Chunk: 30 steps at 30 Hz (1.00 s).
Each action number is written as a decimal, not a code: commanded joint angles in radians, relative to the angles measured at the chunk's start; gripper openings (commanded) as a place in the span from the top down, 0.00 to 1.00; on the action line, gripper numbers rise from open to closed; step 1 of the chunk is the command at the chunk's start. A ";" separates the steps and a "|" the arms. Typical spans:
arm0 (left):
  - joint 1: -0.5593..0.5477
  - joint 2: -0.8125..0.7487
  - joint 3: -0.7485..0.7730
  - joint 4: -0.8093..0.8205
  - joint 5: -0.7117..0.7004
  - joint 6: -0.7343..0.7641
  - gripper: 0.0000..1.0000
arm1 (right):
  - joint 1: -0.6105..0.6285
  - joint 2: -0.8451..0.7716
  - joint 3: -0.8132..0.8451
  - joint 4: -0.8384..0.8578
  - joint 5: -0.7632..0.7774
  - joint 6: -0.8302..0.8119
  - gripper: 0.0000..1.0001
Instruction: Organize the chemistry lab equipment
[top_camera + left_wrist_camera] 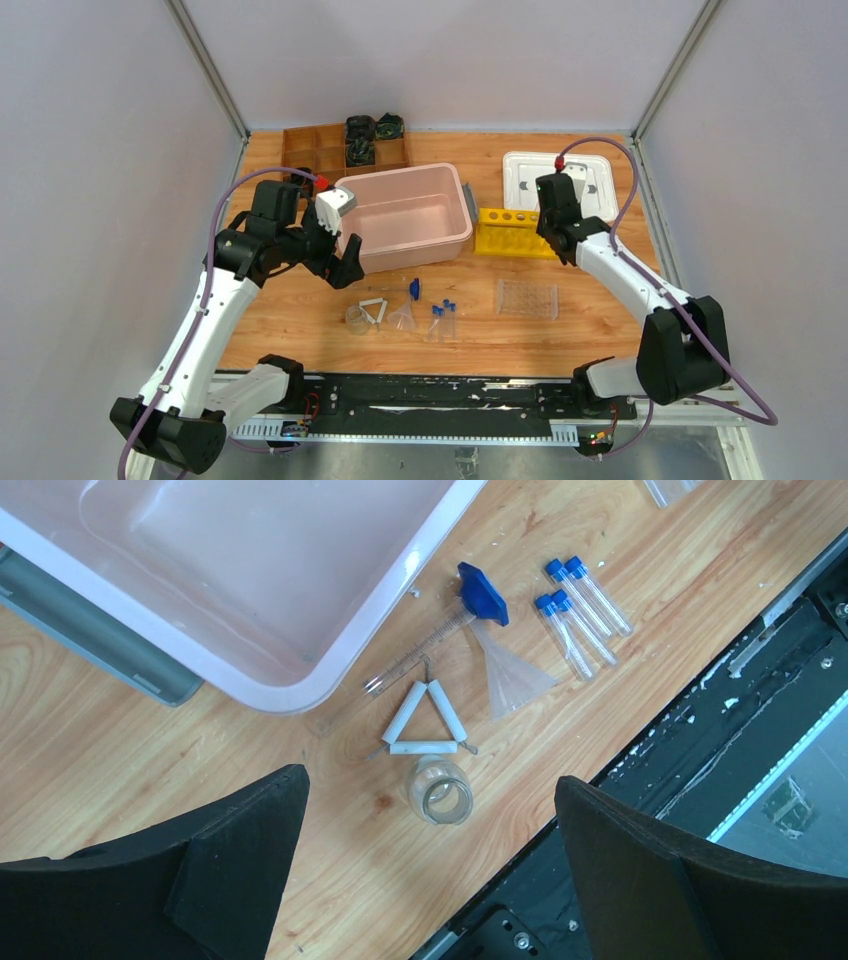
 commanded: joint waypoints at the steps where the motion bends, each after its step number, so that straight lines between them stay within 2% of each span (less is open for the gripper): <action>1: -0.004 -0.012 0.026 0.002 0.015 0.011 0.00 | -0.019 0.019 -0.016 0.026 0.022 0.016 1.00; 17: -0.004 0.002 0.027 0.003 0.019 0.011 0.00 | -0.019 0.024 -0.053 -0.003 -0.043 0.064 1.00; 21: -0.004 0.003 0.029 0.002 0.018 0.010 0.00 | -0.019 0.004 -0.052 -0.021 -0.040 0.078 0.92; 22: -0.004 0.003 0.029 0.002 0.017 0.010 0.00 | -0.019 -0.003 -0.053 -0.024 -0.037 0.078 0.92; 24: -0.004 0.005 0.030 0.002 0.017 0.010 0.00 | -0.019 -0.017 -0.054 -0.021 -0.024 0.076 1.00; 30: -0.004 0.000 0.031 0.002 0.017 0.005 0.00 | -0.019 -0.088 -0.044 -0.028 0.022 0.062 1.00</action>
